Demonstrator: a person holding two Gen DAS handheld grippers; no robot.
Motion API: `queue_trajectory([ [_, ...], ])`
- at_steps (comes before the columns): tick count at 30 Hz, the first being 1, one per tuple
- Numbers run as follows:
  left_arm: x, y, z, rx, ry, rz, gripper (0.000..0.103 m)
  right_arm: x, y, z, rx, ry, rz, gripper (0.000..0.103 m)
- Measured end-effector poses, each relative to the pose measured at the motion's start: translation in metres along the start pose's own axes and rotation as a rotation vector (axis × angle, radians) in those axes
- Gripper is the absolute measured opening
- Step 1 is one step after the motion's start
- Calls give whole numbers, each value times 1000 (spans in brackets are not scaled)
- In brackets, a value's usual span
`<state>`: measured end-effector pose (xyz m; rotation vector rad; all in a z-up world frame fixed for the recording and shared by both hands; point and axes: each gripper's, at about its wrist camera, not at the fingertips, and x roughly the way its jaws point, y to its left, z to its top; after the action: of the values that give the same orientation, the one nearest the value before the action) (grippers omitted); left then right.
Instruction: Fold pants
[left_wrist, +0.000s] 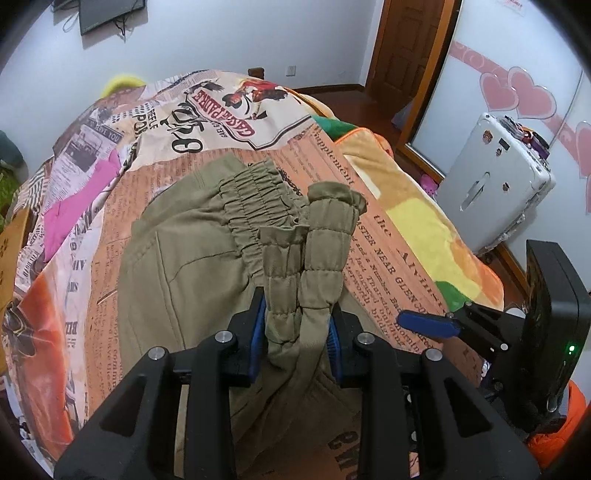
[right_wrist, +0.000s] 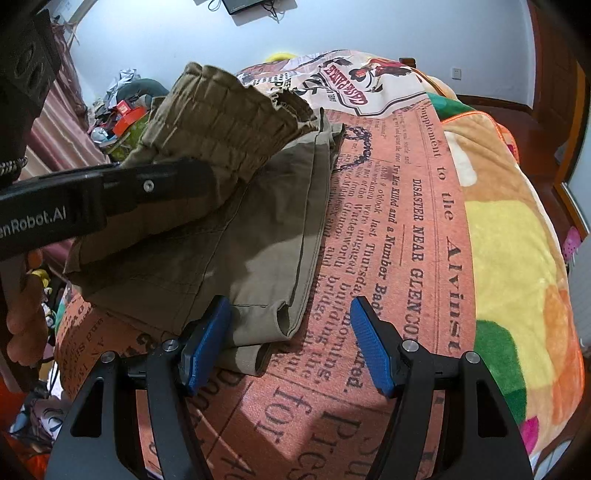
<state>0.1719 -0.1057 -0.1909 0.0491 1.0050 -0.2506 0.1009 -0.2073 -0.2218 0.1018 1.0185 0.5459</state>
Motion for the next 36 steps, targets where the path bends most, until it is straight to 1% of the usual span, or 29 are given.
queue_trajectory([
  [3,-4,-1,-1,14,13,10,28,-2,0,1,1,0,-10,64],
  [4,-6,0,-1,9,16,15,31,-3,1,1,3,0,-14,64],
  [5,-9,2,-1,2,19,10,38,-5,1,1,3,0,-17,64],
  [6,-14,5,-2,-14,17,-20,43,-6,1,1,5,-1,-22,64],
  [7,-19,7,-3,-29,6,-43,51,-8,1,1,7,-4,-27,64],
  [8,-28,10,-4,-50,-21,-61,57,-9,2,1,10,-5,-31,64],
  [11,-45,16,-4,-58,-70,-40,60,-16,0,3,21,-17,-42,64],
  [12,-51,21,-4,-58,-86,-24,60,-20,-1,4,23,-25,-47,64],
  [14,-55,28,-4,-56,-105,16,65,-29,-3,6,28,-43,-52,64],
  [15,-55,35,-6,-57,-107,50,66,-33,-4,8,29,-53,-51,64],
  [16,-53,41,-8,-63,-99,67,66,-36,-5,10,27,-58,-49,64],
  [19,-40,60,-18,-84,-47,91,66,-43,-7,16,26,-77,-62,64],
  [23,-15,76,-45,-99,44,117,66,-51,-2,28,19,-110,-44,64],
  [24,-11,78,-52,-99,56,116,66,-52,2,32,10,-120,-43,64],
  [27,-11,84,-68,-136,44,95,70,-50,13,43,-25,-143,-38,64],
  [30,-15,90,-73,-172,35,64,72,-40,22,49,-50,-145,-30,65],
  [34,-25,92,-72,-157,28,62,72,-11,22,46,-40,-82,-36,65],
  [36,-31,96,-66,-138,10,84,72,1,18,39,-27,-44,-44,64],
])
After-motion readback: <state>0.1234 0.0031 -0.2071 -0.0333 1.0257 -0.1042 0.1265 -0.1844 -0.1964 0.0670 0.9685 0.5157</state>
